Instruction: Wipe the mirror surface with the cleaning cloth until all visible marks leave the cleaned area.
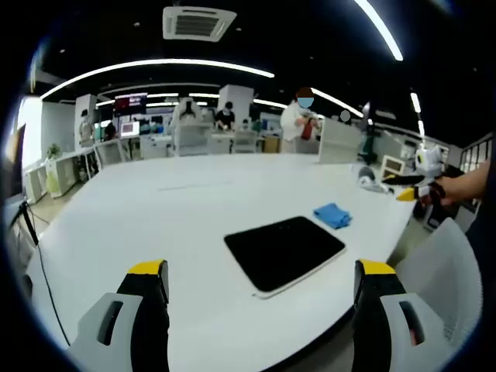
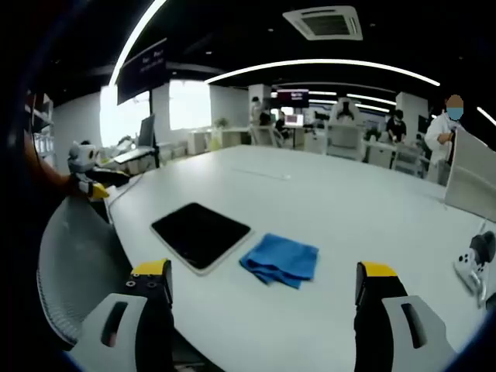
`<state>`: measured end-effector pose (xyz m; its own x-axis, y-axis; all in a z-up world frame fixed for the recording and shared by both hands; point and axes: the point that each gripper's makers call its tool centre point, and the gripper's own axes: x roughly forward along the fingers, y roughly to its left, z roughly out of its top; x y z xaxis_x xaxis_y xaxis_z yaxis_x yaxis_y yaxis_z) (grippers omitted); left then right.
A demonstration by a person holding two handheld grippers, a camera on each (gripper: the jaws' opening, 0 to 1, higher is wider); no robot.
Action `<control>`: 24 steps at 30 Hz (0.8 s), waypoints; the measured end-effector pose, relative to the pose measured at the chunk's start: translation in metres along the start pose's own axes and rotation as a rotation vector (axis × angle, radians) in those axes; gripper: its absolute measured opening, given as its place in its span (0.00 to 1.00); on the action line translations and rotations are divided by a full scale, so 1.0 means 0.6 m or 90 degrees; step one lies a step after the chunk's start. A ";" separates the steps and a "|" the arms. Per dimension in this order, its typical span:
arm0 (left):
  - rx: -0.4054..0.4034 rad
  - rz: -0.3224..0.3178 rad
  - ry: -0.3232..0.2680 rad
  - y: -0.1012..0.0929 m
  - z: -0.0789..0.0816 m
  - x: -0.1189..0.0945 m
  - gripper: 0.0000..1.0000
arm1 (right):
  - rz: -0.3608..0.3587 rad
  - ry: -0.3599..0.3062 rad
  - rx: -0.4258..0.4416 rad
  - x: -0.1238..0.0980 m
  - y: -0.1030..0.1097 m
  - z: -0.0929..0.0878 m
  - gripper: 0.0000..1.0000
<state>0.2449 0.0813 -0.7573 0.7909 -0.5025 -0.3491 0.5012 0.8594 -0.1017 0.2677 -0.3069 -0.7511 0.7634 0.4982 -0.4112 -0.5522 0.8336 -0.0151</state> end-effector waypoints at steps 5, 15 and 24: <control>-0.020 0.010 -0.018 0.009 0.008 -0.002 1.00 | 0.005 0.010 0.006 0.005 0.005 -0.010 0.96; -0.009 -0.018 0.009 -0.004 -0.003 0.003 1.00 | -0.017 0.035 0.042 0.006 -0.012 -0.021 0.99; -0.003 0.000 0.021 0.004 -0.008 0.002 1.00 | -0.021 0.059 0.050 0.008 -0.013 -0.029 0.99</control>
<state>0.2451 0.0833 -0.7626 0.7789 -0.4997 -0.3790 0.5000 0.8596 -0.1057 0.2700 -0.3150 -0.7689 0.7447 0.4486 -0.4942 -0.4963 0.8673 0.0393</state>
